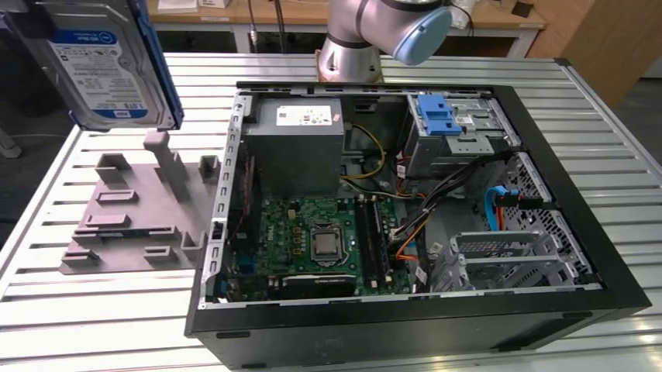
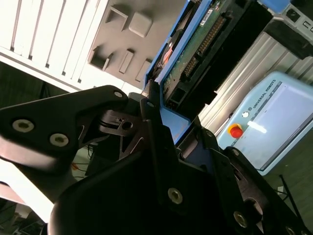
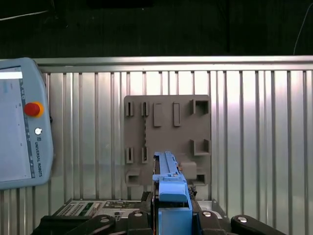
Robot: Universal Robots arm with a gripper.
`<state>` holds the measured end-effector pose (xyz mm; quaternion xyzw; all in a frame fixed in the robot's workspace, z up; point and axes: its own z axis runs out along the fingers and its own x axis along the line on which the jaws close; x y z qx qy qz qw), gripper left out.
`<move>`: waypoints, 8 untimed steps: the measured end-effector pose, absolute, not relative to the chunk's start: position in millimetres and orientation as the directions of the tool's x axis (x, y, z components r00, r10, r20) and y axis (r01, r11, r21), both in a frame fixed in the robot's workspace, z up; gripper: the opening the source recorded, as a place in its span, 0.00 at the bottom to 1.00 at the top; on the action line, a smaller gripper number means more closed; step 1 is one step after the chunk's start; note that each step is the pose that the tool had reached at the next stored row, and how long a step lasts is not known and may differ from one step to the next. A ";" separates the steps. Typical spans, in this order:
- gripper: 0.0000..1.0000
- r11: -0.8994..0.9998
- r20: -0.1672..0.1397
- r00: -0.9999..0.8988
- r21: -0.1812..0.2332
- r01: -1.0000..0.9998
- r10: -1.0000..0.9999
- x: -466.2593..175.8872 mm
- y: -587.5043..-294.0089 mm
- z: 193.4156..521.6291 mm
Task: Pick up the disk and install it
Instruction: 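Pick up the disk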
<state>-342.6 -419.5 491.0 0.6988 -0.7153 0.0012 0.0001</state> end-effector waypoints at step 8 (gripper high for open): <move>0.36 0.023 0.002 -0.023 -0.002 -1.000 -1.000 -331.3 -431.0 491.0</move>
